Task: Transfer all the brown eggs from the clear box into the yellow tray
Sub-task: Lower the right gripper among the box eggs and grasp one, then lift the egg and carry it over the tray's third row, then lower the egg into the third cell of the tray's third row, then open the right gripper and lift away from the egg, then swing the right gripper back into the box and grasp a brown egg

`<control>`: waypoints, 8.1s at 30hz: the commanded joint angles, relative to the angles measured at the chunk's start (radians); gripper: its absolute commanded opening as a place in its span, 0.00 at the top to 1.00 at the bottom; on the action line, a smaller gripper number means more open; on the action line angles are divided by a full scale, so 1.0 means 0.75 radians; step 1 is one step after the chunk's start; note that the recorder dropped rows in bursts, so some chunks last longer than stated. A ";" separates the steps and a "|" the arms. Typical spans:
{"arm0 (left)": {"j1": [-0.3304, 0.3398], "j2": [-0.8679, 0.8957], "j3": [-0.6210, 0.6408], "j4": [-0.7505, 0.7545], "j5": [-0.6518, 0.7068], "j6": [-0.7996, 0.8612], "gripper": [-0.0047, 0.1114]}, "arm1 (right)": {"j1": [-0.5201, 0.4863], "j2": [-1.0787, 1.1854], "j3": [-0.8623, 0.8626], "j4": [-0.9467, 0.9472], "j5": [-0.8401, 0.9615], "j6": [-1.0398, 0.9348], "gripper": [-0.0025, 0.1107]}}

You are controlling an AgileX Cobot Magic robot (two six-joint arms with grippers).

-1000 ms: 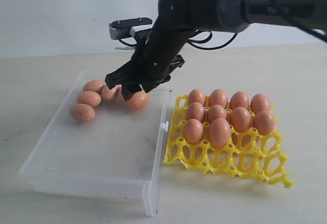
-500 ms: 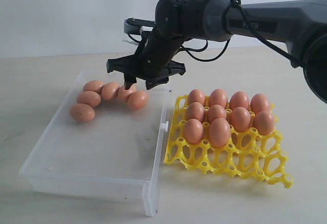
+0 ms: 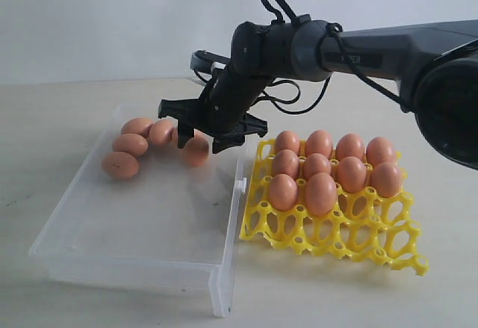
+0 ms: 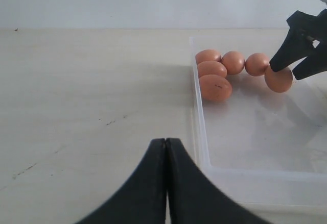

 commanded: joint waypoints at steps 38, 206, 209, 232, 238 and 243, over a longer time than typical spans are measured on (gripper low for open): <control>0.002 -0.007 -0.005 -0.003 -0.005 0.003 0.96 | 0.058 -0.105 -0.007 -0.174 -0.092 -0.179 0.98; 0.002 -0.007 -0.005 -0.003 -0.005 0.003 0.96 | 0.206 -0.620 0.477 0.021 -0.253 -0.879 0.52; 0.002 -0.007 -0.005 -0.003 -0.005 0.003 0.96 | 0.236 -0.418 0.215 0.016 -0.117 -0.951 0.48; 0.002 -0.007 -0.005 -0.003 -0.005 0.003 0.96 | 0.291 0.206 -0.490 -0.214 0.092 -1.202 0.47; 0.002 -0.007 -0.005 -0.003 -0.005 0.003 0.96 | 0.291 0.239 -0.490 -0.200 0.042 -1.202 0.47; 0.002 -0.007 -0.005 -0.003 -0.005 0.003 0.96 | 0.291 0.269 -0.490 -0.163 -0.026 -1.202 0.47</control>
